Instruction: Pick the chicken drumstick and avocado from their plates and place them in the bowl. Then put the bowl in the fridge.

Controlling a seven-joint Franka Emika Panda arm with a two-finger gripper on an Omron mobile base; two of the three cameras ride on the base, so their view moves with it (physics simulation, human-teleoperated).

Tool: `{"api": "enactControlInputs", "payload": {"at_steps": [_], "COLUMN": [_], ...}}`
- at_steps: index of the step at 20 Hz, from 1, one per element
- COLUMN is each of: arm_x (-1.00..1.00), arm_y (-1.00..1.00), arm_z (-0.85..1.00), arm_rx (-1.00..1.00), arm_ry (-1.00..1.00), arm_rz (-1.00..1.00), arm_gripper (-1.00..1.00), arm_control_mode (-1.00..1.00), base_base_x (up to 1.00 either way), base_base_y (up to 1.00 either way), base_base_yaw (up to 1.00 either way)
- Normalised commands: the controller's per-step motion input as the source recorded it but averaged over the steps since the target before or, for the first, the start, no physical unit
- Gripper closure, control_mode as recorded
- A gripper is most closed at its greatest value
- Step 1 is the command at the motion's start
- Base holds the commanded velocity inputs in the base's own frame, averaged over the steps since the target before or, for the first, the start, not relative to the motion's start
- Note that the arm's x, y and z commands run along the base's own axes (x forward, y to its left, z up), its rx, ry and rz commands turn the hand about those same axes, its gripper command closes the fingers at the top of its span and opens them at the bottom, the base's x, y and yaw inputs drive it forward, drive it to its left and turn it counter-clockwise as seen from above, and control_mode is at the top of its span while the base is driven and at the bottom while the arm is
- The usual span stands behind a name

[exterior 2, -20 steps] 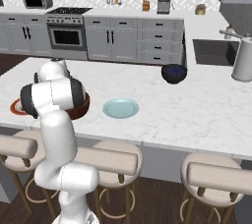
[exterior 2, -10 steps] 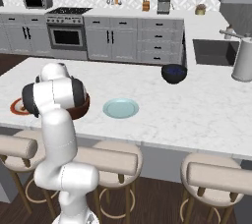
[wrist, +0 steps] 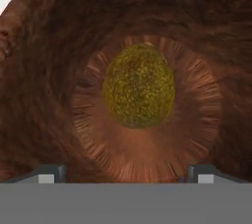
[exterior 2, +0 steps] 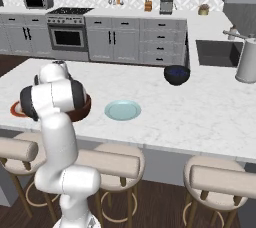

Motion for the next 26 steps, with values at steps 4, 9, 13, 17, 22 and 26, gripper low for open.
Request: {"api": "enactControlInputs", "payload": {"at_steps": [4, 9, 13, 17, 22, 26], "arm_x": [-0.64, -0.66, -0.29, -0.09, 0.00, 0.00], "arm_y": [0.02, 0.30, 0.74, 1.00, 0.98, 0.88], "arm_z": [1.00, 0.75, 0.30, 0.19, 0.12, 0.09], "arm_rx": [0.00, 0.06, 0.02, 0.00, 0.00, -0.02], "arm_ry": [-0.04, 0.04, 0.08, 0.08, 0.03, 0.00], "arm_rz": [0.10, 0.09, 0.08, 0.03, 0.03, 0.04], "arm_gripper": [-1.00, -1.00, -1.00, -1.00, -1.00, -1.00], "arm_control_mode": [-1.00, -1.00, -1.00, -1.00, -1.00, -1.00], "base_base_x": [0.00, 0.00, 0.00, 0.00, 0.00, 0.00], "base_base_y": [0.00, 0.00, 0.00, 0.00, 0.00, 0.00], "base_base_yaw": [0.00, 0.00, 0.00, 0.00, 0.00, 0.00]}}
